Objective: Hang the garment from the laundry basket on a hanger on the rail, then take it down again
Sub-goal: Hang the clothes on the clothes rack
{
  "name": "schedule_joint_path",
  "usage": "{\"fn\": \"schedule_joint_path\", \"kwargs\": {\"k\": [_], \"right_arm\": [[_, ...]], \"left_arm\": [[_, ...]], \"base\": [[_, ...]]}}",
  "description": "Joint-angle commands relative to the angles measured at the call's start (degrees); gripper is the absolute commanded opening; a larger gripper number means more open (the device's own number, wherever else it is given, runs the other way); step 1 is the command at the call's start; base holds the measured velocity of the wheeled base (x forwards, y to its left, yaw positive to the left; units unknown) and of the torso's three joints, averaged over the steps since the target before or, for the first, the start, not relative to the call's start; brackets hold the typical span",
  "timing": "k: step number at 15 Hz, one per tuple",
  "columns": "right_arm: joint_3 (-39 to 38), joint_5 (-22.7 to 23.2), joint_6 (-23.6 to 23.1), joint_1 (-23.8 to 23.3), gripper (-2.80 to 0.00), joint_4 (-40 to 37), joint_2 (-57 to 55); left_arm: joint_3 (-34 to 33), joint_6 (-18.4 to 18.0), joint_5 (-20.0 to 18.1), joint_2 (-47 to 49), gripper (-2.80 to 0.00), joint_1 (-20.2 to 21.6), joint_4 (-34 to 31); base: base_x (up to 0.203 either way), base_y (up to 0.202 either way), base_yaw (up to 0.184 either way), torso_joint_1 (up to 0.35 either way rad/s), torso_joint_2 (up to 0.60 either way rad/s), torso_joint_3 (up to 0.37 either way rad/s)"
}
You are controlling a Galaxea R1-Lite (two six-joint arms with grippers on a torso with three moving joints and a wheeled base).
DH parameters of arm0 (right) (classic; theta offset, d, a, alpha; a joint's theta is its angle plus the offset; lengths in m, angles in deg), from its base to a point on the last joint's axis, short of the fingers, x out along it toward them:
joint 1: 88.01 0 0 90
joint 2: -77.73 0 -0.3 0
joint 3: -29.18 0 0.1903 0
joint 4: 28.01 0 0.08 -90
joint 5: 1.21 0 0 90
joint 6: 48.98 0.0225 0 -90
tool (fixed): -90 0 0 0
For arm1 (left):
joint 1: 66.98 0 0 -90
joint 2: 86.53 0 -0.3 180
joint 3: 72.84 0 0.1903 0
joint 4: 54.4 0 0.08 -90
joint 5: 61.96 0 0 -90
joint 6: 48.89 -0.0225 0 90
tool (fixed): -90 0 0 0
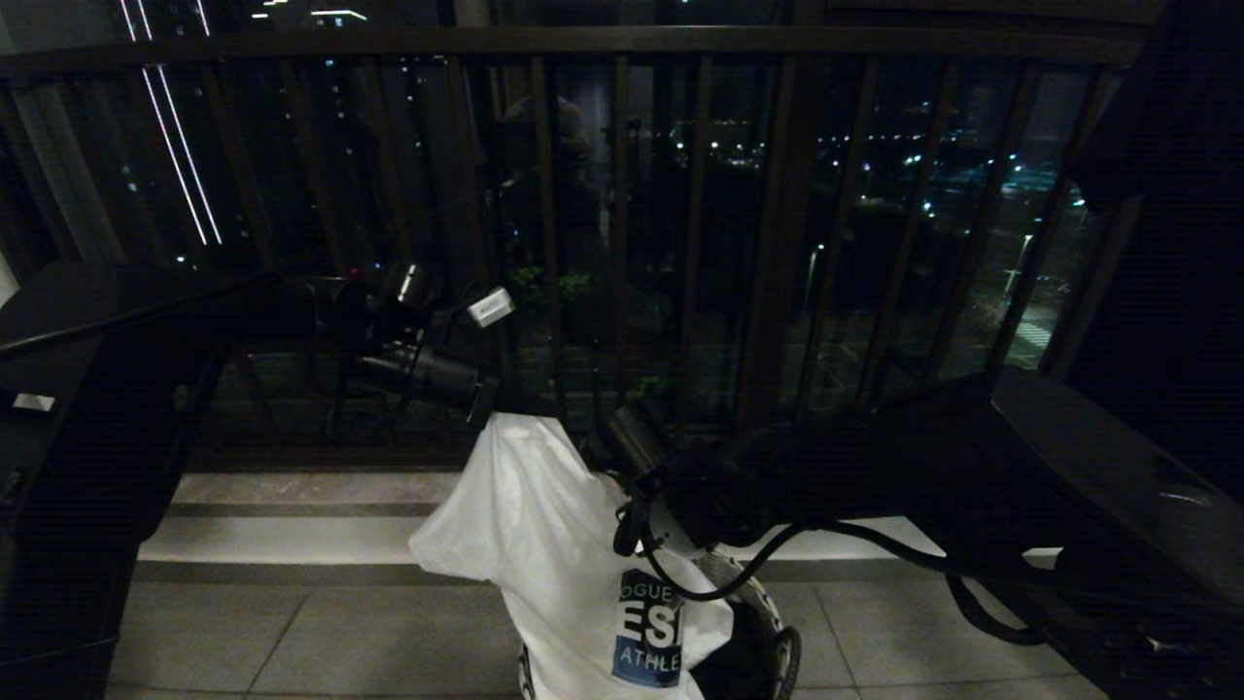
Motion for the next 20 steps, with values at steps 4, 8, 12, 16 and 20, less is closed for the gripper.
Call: {"fn": "schedule_joint_path", "kwargs": {"k": [4, 8, 12, 16, 20], "right_arm": [[0.01, -0.21, -0.03, 0.02, -2.8, -0.05, -0.02], [0.23, -0.31, -0.03, -0.7, -2.8, 0.61, 1.09], [0.16, -0.31, -0.35, -2.33, -2.8, 0.44, 4.35], [0.05, -0.31, -1.54, -4.16, -2.8, 0.52, 6.07], [-0.92, -0.31, -1.77, -5.09, -2.8, 0.19, 10.55]], "left_arm": [[0.05, -0.06, -0.31, -0.14, -2.8, 0.0, -0.16], [0.28, 1.75, -0.4, -1.64, -2.8, -0.09, -0.16], [0.45, 1.75, -0.31, -2.84, -2.8, 0.7, -0.16], [0.18, 1.52, -0.22, -3.76, -2.8, 1.58, -0.24], [-0.04, 0.87, -0.05, -3.55, -2.8, 1.58, -0.24]], "base": [[0.0, 0.0, 0.0, 0.0, 0.0, 0.0], [0.0, 0.0, 0.0, 0.0, 0.0, 0.0], [0.0, 0.0, 0.0, 0.0, 0.0, 0.0], [0.0, 0.0, 0.0, 0.0, 0.0, 0.0], [0.0, 0.0, 0.0, 0.0, 0.0, 0.0]]}}
